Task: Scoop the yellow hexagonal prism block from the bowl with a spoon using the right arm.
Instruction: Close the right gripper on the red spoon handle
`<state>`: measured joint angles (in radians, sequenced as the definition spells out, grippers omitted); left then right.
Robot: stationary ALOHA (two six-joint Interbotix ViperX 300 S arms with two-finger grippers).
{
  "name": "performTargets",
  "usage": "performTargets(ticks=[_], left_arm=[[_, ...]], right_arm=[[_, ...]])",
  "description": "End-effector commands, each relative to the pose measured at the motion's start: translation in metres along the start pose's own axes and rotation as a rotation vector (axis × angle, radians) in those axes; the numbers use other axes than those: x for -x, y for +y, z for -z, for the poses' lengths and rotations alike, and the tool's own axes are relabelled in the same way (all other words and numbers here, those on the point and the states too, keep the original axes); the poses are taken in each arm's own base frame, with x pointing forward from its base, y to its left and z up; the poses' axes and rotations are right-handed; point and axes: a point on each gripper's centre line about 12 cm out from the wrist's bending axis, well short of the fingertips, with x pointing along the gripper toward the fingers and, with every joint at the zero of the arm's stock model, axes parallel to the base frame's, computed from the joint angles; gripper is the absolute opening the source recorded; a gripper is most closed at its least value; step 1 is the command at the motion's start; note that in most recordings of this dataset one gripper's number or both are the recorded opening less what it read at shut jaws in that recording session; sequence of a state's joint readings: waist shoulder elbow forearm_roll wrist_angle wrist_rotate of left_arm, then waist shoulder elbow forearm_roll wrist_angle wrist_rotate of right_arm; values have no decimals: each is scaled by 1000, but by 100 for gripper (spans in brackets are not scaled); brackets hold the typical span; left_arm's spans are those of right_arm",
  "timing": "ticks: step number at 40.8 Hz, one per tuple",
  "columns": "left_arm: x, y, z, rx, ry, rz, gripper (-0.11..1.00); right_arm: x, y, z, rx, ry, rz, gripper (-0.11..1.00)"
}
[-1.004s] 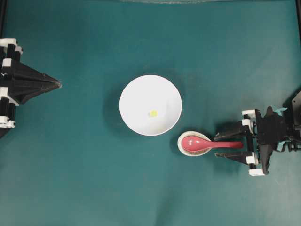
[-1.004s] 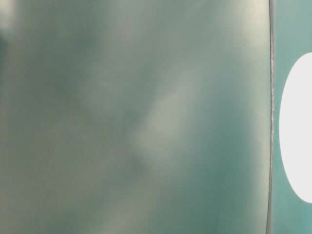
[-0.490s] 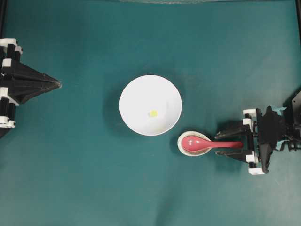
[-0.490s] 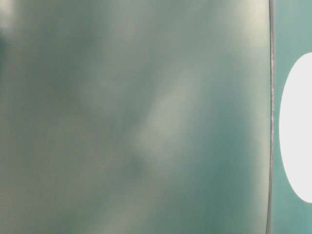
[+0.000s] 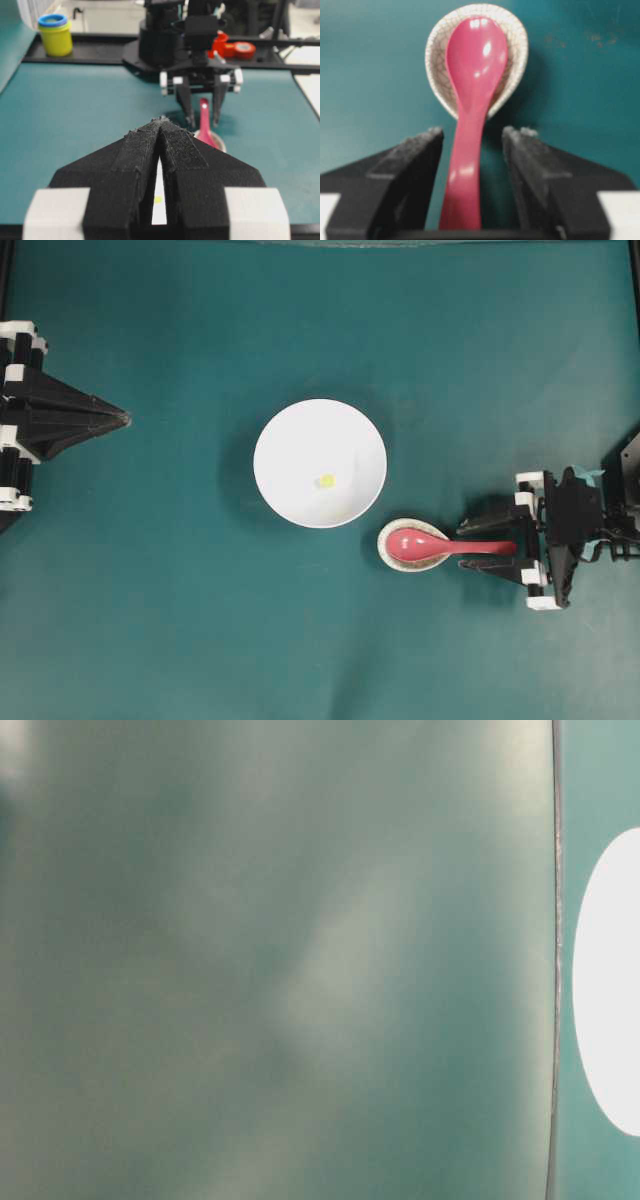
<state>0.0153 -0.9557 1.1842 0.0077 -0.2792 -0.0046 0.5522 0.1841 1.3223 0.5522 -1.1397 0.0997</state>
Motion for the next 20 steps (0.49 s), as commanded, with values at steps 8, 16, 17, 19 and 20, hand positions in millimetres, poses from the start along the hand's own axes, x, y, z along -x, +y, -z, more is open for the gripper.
performTargets(ticks=[8,16,17,19,20], left_arm=[[-3,0,-10,-5,-23,-1,-1],[-3,0,-9,-3,-21,-1,-1],[-3,0,-10,-3,-23,-1,-1],[-3,0,-9,-2,-21,-1,-1],[-3,0,-9,-2,-21,-1,-1]], right_arm=[[-1,2,-4,-7,-20,-5,56],[-1,3,-6,-7,-37,-8,56],[-1,2,-6,-5,-37,-7,56],[-1,3,-6,-7,-38,-9,55],[-1,3,-6,-5,-37,-8,55]])
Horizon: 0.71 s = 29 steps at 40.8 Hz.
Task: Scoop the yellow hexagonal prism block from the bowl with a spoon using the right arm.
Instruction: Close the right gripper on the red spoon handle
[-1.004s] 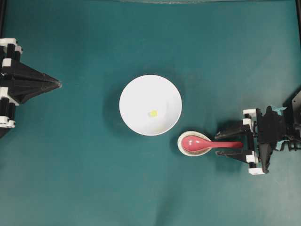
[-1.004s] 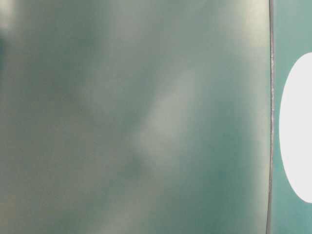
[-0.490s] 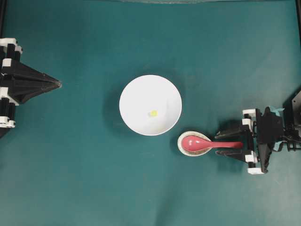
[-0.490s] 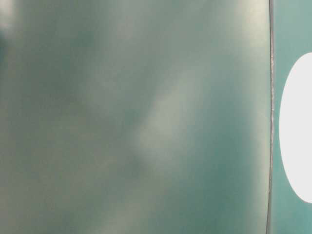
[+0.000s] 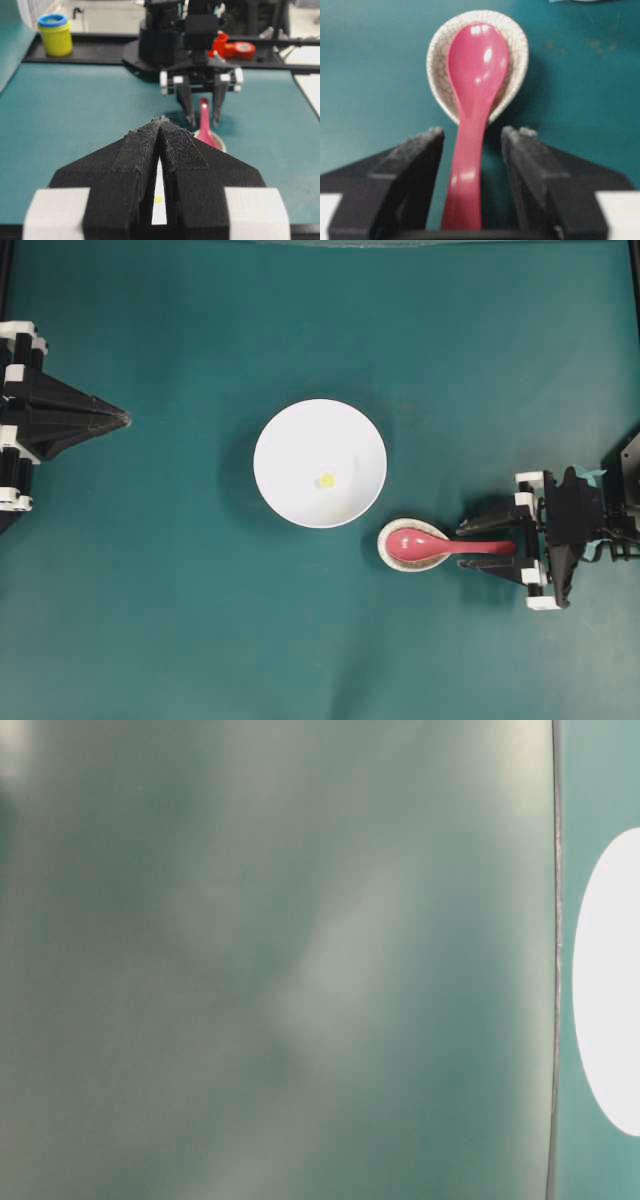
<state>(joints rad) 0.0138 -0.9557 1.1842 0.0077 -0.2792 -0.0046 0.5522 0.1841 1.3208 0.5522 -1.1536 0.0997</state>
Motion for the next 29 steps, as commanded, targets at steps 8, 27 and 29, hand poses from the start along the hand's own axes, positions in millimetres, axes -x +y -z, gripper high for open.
performTargets(ticks=[8,27,29], left_arm=[[-3,1,-9,-3,-21,-2,-1],[-3,1,-9,-2,-20,-3,-1],[-3,1,-9,-2,-20,-3,-1]], right_arm=[[-1,2,-4,-1,-25,-7,50],[0,2,-7,1,-48,-8,33],[0,2,-6,4,-47,-9,30]])
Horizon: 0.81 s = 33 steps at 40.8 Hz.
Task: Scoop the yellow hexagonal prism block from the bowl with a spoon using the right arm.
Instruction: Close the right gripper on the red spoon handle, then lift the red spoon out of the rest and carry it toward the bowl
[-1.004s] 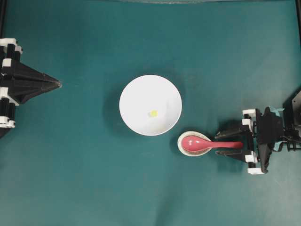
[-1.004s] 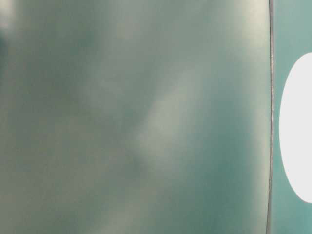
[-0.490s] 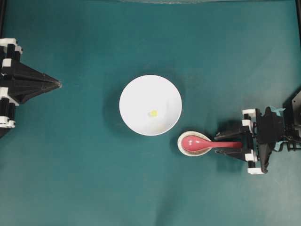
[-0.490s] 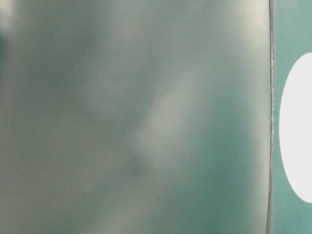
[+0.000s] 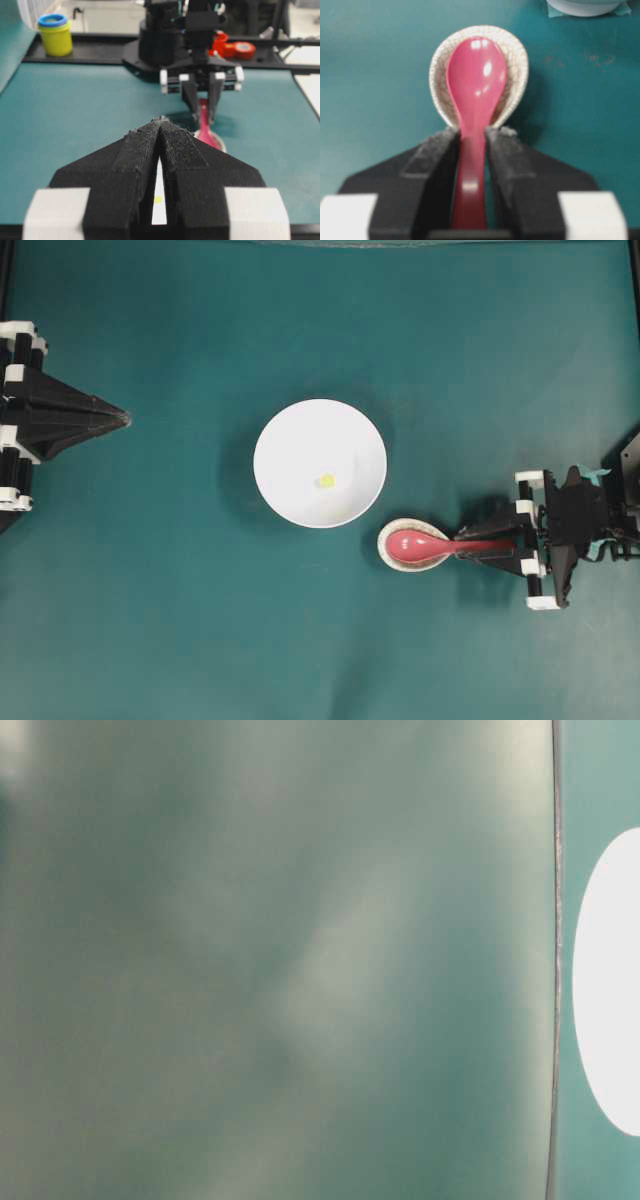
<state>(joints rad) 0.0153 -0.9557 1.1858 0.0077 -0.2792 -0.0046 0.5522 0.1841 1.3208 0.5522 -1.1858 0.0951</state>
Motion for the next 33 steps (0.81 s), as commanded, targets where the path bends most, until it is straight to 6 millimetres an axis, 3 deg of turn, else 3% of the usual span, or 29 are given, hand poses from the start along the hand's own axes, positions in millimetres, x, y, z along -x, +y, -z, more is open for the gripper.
performTargets(ticks=[1,13,33], left_arm=[[-3,0,-9,-3,-21,-1,-1],[-4,0,-10,-3,-23,-1,-1],[-4,0,-10,0,-23,-1,-1]], right_arm=[[0,2,-3,-3,-18,-6,29],[0,4,-10,-17,-41,-15,24],[8,15,-64,-114,-122,-72,24]])
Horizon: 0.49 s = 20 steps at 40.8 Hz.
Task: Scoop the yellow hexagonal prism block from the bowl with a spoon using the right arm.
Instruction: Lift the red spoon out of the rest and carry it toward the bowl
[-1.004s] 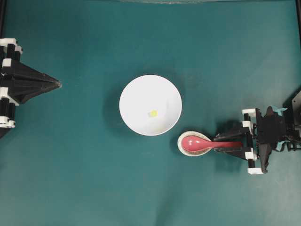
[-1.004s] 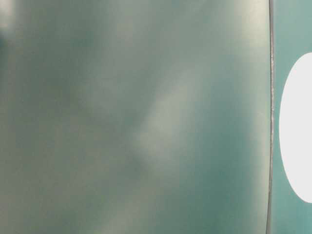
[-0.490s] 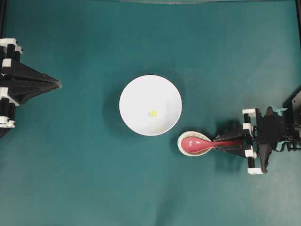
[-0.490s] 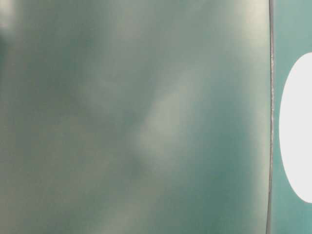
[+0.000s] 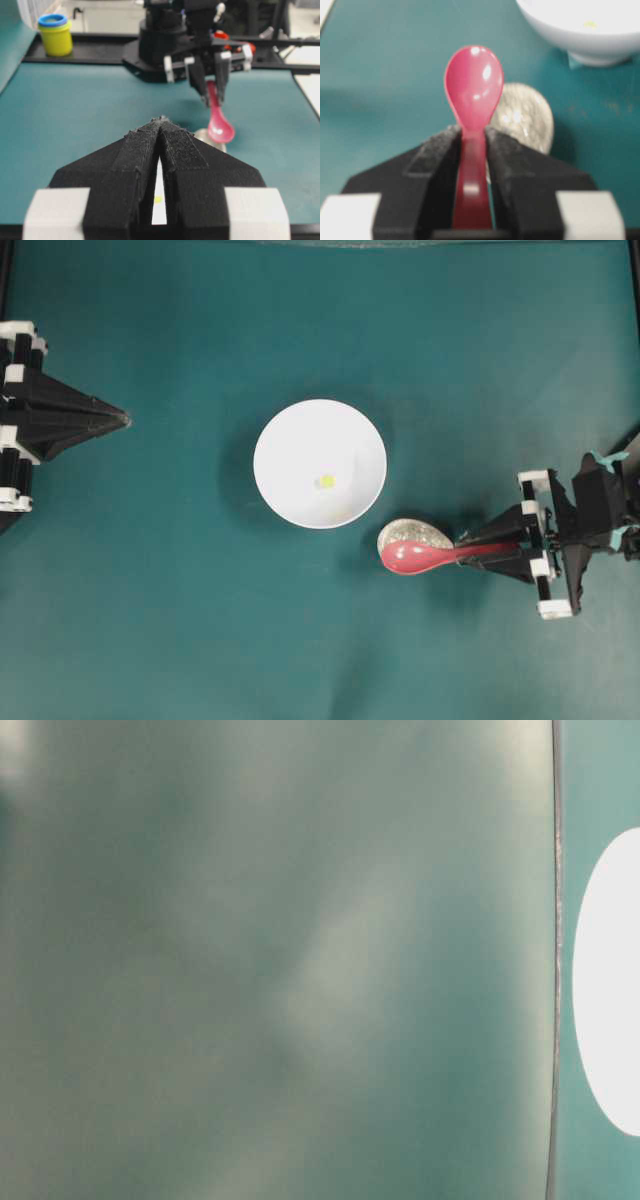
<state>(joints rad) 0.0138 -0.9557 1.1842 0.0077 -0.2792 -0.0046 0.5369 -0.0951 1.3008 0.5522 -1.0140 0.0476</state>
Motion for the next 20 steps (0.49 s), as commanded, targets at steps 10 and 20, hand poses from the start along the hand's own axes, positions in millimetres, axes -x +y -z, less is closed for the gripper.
performTargets(ticks=[10,20], left_arm=[[-3,1,-10,-2,-23,-2,-1],[-3,1,-11,-8,-32,-2,-1]], right_arm=[[-10,-2,-51,-13,-33,23,24],[-16,-14,-91,13,23,51,24]])
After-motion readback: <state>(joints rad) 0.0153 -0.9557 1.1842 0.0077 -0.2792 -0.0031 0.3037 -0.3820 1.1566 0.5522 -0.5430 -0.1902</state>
